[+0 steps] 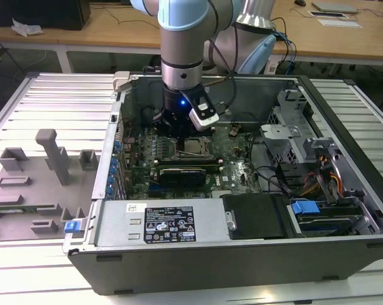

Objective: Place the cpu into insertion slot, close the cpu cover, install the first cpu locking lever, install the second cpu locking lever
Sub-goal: 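Close the cpu cover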

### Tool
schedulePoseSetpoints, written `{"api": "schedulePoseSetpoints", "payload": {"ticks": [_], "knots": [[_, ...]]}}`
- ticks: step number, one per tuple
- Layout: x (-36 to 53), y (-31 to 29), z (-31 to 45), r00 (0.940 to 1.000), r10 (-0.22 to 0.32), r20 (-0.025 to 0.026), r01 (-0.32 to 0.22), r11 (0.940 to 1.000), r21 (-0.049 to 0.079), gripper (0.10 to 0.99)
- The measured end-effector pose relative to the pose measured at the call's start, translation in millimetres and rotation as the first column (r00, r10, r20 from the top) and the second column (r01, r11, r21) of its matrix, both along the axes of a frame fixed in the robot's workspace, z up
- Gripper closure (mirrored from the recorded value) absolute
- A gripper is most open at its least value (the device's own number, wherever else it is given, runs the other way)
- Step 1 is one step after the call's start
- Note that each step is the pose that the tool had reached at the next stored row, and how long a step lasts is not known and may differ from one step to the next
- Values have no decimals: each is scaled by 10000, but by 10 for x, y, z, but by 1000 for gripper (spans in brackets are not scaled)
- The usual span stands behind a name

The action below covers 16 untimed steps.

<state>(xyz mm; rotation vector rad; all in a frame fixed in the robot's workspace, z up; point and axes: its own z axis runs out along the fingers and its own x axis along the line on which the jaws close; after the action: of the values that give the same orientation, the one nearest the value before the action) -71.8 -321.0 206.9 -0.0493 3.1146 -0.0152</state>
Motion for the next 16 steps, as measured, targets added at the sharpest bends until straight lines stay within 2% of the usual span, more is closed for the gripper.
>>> {"api": "schedulePoseSetpoints", "payload": {"ticks": [11, 16], "knots": [[32, 1, 0, 10000, 62, 1, -62, 10000, 1, 980], [32, 1, 73, 10000, 63, 1, -63, 10000, 2, 980]]}}
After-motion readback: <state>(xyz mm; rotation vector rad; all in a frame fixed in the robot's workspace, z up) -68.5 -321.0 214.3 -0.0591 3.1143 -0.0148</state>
